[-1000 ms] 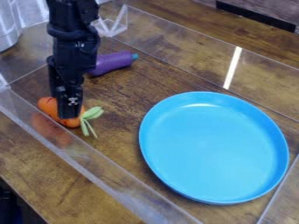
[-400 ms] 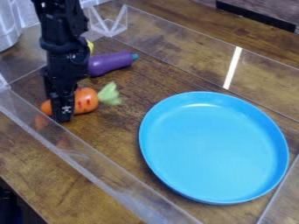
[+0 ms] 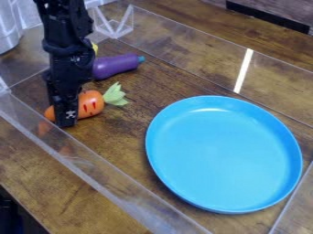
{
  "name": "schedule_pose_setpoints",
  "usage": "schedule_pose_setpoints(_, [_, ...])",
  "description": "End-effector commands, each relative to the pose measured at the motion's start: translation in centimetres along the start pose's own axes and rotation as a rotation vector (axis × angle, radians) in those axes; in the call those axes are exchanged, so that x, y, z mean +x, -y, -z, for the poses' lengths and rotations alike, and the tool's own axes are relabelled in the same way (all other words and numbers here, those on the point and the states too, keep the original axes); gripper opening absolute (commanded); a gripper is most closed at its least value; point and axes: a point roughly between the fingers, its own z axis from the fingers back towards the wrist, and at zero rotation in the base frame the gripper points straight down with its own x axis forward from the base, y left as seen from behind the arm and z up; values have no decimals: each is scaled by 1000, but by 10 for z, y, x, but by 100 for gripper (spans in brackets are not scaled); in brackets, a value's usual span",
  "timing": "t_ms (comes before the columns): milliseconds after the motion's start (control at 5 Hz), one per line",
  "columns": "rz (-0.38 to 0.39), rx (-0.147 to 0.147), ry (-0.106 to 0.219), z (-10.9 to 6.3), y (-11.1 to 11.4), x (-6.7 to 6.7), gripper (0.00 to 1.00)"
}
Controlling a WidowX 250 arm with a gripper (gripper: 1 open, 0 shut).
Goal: Put the carrot in the blue tray
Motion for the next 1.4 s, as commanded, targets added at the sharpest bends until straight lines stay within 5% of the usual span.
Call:
schedule_pose_setpoints(0, [12,35,19,-21,4,5,0])
schedule_pose_setpoints(1200, [73,81,15,-35,14,21,0])
